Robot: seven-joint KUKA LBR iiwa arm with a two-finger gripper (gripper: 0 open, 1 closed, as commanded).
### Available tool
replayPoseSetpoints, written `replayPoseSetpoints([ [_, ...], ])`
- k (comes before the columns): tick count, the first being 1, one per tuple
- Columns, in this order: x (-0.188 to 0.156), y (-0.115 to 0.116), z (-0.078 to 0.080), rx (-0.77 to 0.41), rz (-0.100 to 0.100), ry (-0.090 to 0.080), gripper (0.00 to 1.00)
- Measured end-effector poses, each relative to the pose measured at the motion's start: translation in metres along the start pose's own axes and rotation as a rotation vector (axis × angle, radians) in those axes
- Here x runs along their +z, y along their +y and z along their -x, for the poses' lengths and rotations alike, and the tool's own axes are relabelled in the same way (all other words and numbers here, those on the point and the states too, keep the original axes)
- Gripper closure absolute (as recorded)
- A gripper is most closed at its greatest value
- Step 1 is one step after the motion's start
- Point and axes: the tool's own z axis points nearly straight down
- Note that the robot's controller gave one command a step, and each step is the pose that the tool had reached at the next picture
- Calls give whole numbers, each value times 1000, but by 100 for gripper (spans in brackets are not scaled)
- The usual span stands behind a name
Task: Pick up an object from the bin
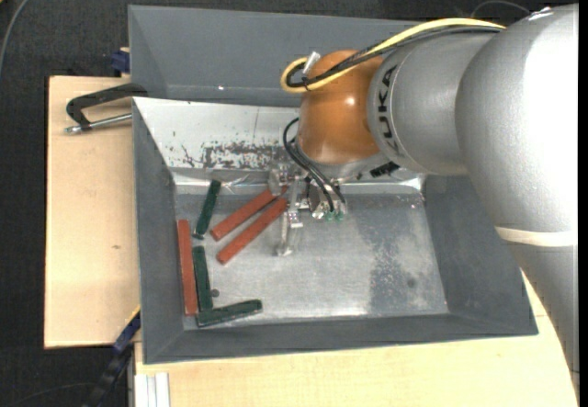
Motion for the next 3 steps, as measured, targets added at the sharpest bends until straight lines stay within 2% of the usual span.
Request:
replayPoseSetpoints([
  [1,-2,68,1,-44,3,-4,0],
  [2,-2,63,1,-38,0,-1,100],
  [3,-141,42,-28,-96,-1,-10,100],
])
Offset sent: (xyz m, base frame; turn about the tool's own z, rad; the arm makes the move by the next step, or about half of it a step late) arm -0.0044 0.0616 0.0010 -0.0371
